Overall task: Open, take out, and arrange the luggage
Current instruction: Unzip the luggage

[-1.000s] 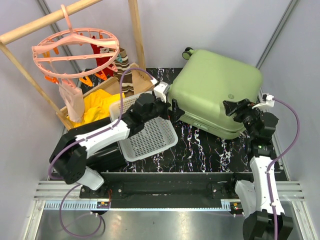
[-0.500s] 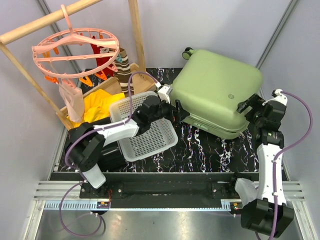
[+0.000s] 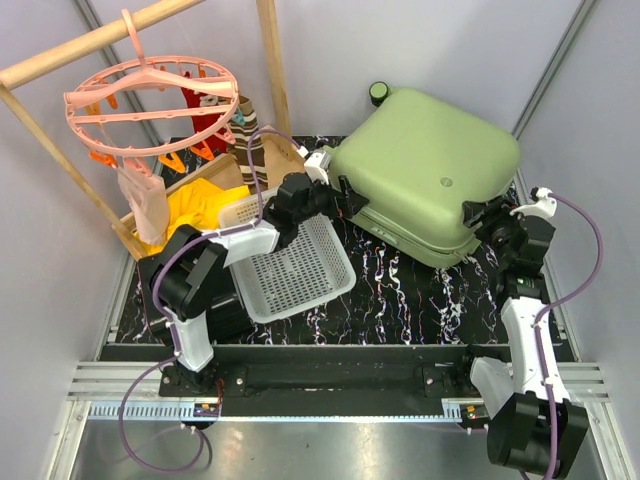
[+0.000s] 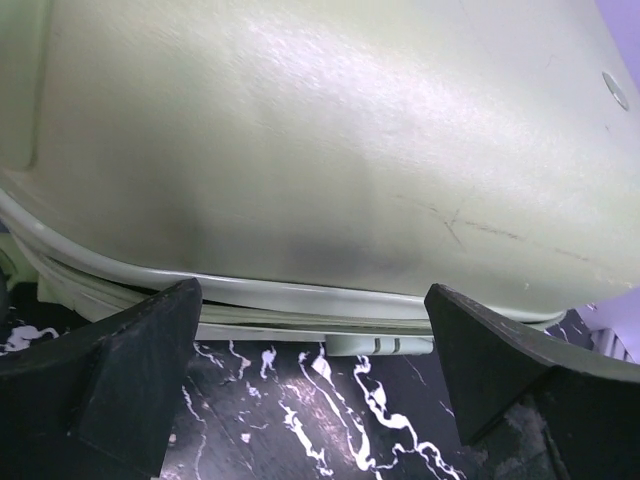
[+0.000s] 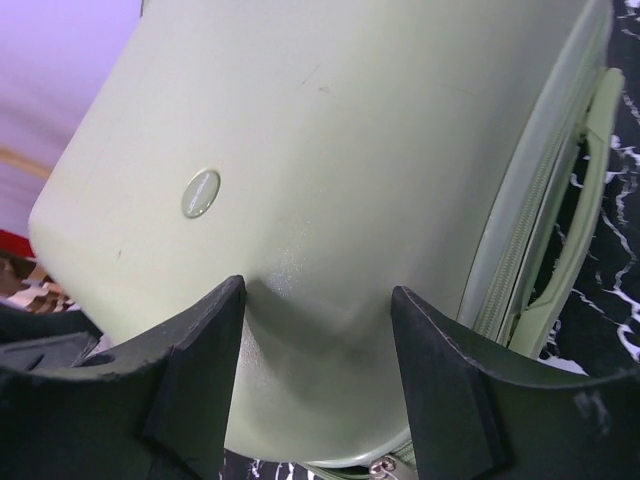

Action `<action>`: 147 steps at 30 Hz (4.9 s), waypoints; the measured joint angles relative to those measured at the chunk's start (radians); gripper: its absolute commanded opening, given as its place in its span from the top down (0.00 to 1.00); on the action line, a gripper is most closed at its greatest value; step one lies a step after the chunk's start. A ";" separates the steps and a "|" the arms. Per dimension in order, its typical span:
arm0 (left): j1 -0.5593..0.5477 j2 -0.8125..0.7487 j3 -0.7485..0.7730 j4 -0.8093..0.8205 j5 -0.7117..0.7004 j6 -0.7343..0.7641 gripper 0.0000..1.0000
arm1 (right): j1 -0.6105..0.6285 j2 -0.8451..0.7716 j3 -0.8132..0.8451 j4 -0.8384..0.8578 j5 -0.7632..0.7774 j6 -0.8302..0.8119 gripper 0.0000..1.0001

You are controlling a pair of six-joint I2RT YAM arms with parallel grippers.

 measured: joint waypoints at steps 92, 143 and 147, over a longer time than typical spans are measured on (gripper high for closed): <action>-0.220 0.062 -0.122 0.056 -0.216 -0.375 0.15 | 0.413 -0.084 -0.006 -0.484 0.325 -0.200 1.00; -0.208 0.146 -0.069 0.201 -0.354 -0.470 0.17 | 0.438 -0.076 -0.080 -0.322 0.608 -0.217 1.00; -0.211 0.158 -0.056 0.200 -0.352 -0.470 0.20 | 0.433 -0.076 -0.086 -0.305 0.603 -0.217 1.00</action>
